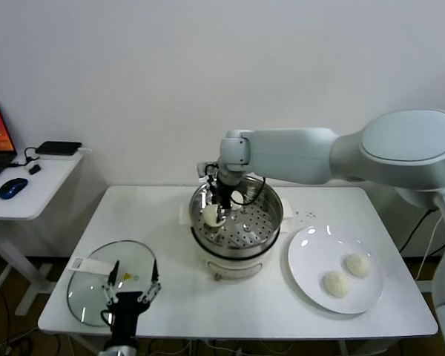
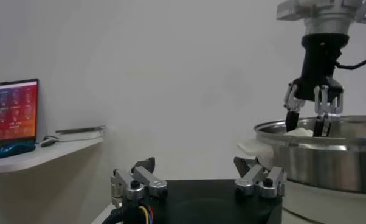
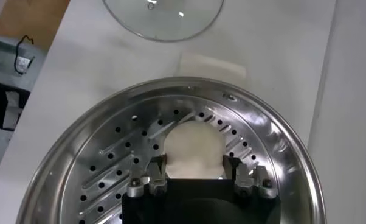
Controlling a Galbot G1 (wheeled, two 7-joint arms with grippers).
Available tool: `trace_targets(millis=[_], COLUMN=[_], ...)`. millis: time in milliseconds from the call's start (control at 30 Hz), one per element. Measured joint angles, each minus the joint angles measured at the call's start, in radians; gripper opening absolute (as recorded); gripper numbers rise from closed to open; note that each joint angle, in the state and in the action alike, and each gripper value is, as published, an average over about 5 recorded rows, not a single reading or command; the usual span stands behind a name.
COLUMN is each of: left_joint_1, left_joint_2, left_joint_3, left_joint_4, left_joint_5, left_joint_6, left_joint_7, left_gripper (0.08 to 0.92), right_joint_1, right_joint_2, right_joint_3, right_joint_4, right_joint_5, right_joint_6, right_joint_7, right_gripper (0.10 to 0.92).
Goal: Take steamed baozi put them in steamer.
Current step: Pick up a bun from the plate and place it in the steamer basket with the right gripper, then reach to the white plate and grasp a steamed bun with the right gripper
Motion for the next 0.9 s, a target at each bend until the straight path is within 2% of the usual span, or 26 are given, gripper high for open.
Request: trace_targets(millis=[133,400,900], left_joint_1=[0.000,-0.001,0.009], left_joint_2=[-0.001,-0.002,0.003], left_joint_3=[0.000,0.000,0.003], left_joint_4=[-0.001,-0.002,-0.014], left_joint_5=[0.000,0.001,0.003], left_joint_6=[0.000,0.001,0.003], left_joint_7=[0.000,0.000,-0.002], left_gripper=[0.823,0.823,0.823], right_joint_1=[-0.011,-0.012,0.170], right_joint_2=[0.003,0.000,-0.115], right_joint_3=[0.005,0.013,-0.099], right_joint_4=[-0.010,-0.016,0.075], right_joint_5=[-0.005,-0.008,0.026], right_joint_6=[-0.001,0.002,0.093], right_joint_7=[-0.001,-0.014,-0.162], right_gripper=[0.640,0.807,0.823])
